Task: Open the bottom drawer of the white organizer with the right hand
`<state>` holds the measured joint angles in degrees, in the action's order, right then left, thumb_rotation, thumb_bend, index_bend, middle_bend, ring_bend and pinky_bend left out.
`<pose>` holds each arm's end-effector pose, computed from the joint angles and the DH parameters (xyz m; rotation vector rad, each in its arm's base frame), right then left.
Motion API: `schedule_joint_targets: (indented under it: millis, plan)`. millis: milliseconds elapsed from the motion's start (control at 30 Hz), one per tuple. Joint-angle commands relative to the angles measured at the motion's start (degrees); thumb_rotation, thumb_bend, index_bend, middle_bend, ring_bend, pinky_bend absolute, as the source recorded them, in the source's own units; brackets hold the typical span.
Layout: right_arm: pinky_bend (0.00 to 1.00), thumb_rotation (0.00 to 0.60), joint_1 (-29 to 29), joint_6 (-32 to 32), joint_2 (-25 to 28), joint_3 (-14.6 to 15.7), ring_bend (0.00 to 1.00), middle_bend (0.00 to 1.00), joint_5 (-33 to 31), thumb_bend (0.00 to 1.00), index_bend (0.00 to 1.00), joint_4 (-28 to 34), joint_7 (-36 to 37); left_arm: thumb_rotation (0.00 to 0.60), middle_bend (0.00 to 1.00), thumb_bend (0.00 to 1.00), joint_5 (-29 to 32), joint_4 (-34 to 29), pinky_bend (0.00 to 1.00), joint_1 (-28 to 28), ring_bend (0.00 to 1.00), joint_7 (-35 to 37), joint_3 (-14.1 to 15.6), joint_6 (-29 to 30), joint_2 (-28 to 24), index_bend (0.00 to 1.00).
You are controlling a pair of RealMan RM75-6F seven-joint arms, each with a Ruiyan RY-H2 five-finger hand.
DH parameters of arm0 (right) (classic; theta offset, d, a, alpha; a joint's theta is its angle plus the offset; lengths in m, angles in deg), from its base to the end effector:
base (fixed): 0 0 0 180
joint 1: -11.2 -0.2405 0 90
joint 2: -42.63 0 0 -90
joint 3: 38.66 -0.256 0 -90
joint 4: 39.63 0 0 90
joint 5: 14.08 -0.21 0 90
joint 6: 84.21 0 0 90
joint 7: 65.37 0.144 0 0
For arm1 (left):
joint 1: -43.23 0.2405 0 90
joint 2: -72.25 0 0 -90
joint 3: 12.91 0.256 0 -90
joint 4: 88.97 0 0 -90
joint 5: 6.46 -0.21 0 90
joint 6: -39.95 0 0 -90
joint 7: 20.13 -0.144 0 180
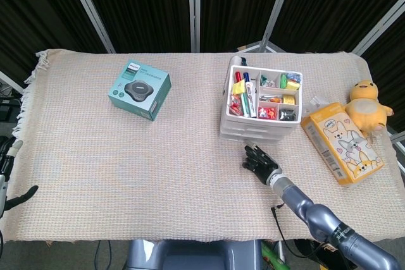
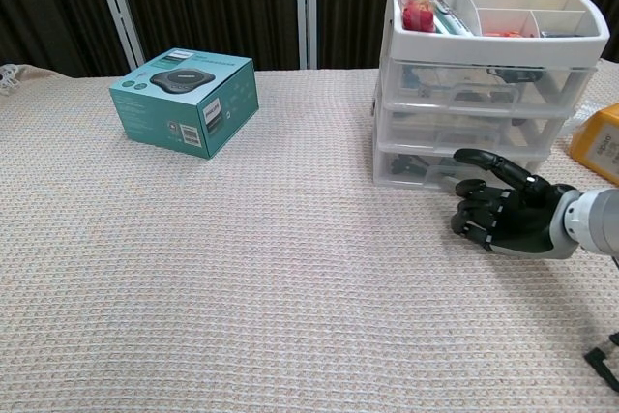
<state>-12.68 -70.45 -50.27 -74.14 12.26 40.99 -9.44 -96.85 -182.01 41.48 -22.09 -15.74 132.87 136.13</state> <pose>-0.2162 -0.3252 -0.0447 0.3355 2.8548 -1.1861 -0.3003 0.1629 0.1730 -1.3494 -0.7844 -0.9703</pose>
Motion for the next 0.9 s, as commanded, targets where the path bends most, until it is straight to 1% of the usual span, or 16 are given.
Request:
schedule_joint_targets:
  millis: [33,100,267,633,900]
  plan:
    - [0.7,0.6,0.2,0.3,-0.6,-0.8,0.86,0.81,0.1,0.2,0.22,-0.2,0.2,0.6,0.0,0.16,0.0,0.0,0.0,0.0,0.0,0.0,0.0,0.0,0.0,0.0]
    - [0.7,0.6,0.7,0.2,-1.0,-1.7,0.86,0.81,0.4,0.2,0.23,-0.2,0.4,0.6,0.0,0.16,0.1,0.0,0.0,-0.1,0.0,0.0,0.0,-0.1,0.0,0.0]
    - [0.7,0.6,1.9,-1.2,-2.2,-3.9,0.86,0.81,1.4,0.2,0.28,-0.5,1.0,0.6,0.0,0.16,0.2,0.0,0.0,-0.2,0.0,-0.4,0.0,-0.4,0.1,0.0]
    - [0.7,0.6,2.4,-4.8,-3.1,-4.3,0.86,0.81,0.5,0.2,0.31,-2.5,1.7,0.6,0.0,0.16,0.3,0.0,0.0,-0.2,0.0,-0.4,0.0,-0.4,0.1,0.0]
    - [0.7,0.6,4.9,-6.2,-2.9,-5.2,0.86,0.81,1.5,0.2,0.33,-1.7,1.0,0.6,0.0,0.16,-0.1,0.0,0.0,-0.3,0.0,-1.0,0.3,-0.7,0.3,0.0]
